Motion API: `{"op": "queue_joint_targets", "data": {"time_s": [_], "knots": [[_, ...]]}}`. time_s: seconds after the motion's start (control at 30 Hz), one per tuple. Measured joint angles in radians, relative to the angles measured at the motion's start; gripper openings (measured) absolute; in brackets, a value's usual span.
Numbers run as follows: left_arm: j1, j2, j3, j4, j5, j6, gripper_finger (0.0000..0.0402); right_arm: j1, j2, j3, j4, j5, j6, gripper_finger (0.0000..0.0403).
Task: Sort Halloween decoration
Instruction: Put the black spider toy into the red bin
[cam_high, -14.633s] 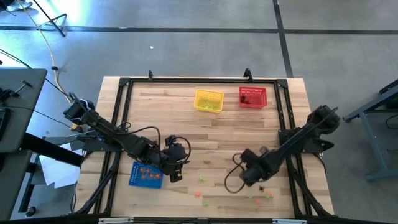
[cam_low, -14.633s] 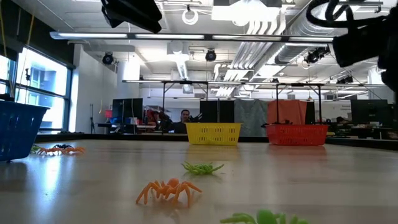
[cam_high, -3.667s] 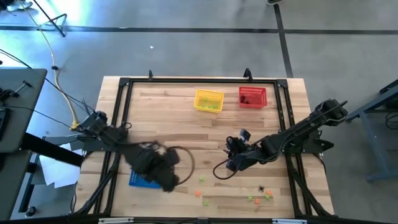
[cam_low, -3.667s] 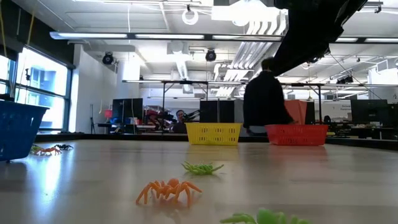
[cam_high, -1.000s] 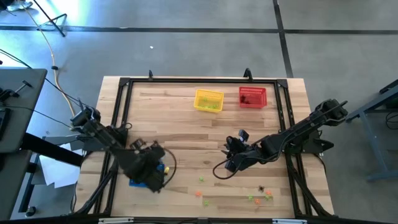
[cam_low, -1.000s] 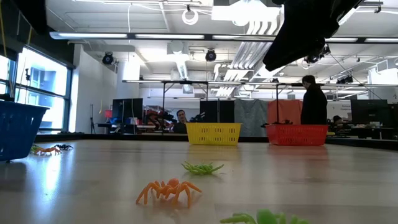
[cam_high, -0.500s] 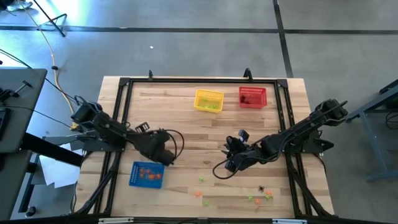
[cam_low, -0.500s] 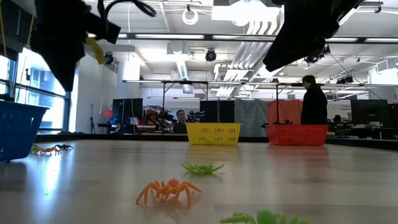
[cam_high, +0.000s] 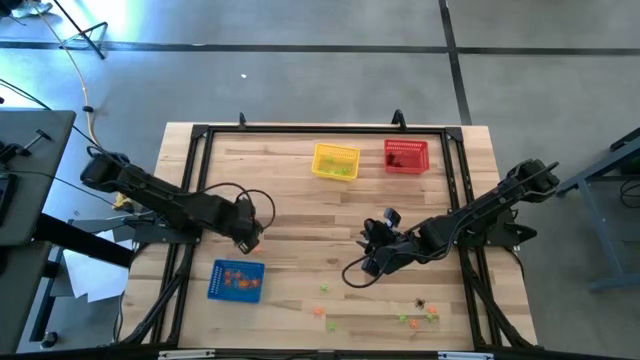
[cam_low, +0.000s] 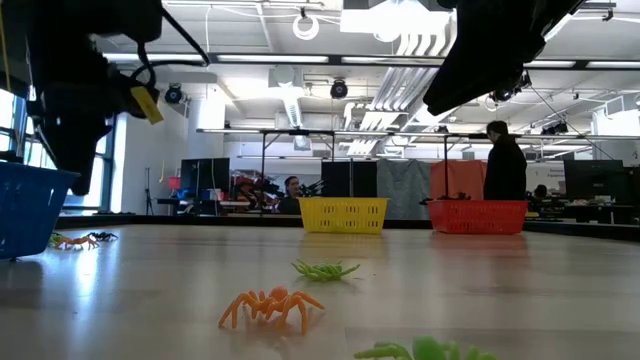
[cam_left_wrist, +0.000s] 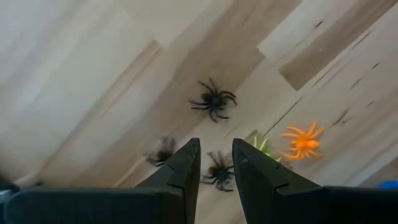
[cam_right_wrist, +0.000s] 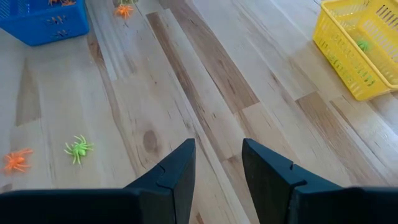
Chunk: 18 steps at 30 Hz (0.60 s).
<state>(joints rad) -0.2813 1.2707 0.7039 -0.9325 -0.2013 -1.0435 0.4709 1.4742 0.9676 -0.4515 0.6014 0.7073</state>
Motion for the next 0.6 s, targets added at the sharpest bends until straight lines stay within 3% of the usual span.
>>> {"op": "queue_joint_targets", "data": {"time_s": [0.6], "knots": [[0.064, -0.012, -0.120, 0.184, -0.029, 0.078, 0.0087, 0.000, 0.000, 0.000, -0.015, -0.007, 0.010, 0.0129]]}}
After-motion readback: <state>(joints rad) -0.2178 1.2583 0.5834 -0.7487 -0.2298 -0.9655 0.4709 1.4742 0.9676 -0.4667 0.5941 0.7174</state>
